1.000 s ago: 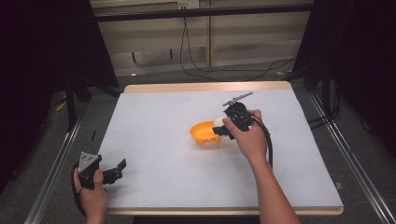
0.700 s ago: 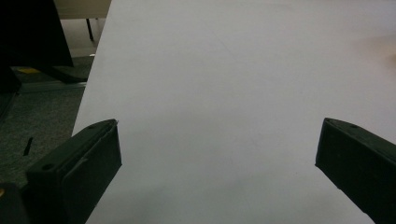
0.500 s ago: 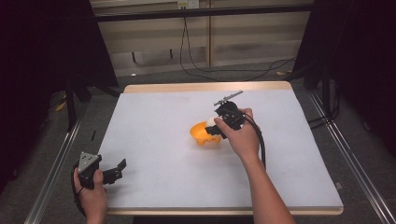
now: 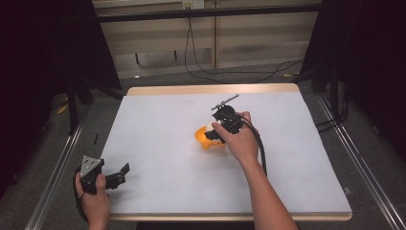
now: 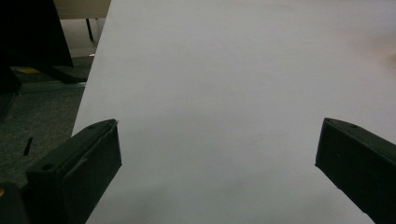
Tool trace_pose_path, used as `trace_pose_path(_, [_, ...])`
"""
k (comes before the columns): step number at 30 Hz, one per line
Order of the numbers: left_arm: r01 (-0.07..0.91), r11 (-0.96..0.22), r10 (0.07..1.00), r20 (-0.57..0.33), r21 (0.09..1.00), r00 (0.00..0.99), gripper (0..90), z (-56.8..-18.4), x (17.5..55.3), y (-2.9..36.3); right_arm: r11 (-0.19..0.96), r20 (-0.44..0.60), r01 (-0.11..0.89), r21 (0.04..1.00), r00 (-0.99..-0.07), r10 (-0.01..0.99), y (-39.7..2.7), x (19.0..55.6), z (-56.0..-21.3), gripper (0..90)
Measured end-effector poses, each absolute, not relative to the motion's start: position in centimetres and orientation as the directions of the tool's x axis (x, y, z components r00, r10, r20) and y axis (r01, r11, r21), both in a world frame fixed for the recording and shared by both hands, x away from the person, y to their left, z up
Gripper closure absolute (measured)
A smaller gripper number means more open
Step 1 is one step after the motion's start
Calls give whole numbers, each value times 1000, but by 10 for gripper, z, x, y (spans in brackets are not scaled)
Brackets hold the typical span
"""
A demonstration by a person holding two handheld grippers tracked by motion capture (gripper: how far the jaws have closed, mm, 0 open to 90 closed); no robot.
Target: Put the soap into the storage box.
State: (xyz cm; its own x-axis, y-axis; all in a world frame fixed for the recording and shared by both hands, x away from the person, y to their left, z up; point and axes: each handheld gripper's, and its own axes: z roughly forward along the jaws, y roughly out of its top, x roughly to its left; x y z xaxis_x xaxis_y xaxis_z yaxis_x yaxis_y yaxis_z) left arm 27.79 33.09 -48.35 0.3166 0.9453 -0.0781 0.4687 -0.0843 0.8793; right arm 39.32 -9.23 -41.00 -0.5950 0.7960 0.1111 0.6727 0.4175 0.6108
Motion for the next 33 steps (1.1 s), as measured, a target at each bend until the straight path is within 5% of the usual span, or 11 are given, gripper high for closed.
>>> trace_pose_path(24, [468,-84,945,-79,880,318,0,-483,278,331,406,85,714,570,-543,836,-81,402,-428,239])
trace_pose_path(33, [467,-84,945,-79,880,319,0,-484,278,331,375,84,690,619,-533,842,-88,395,-419,87])
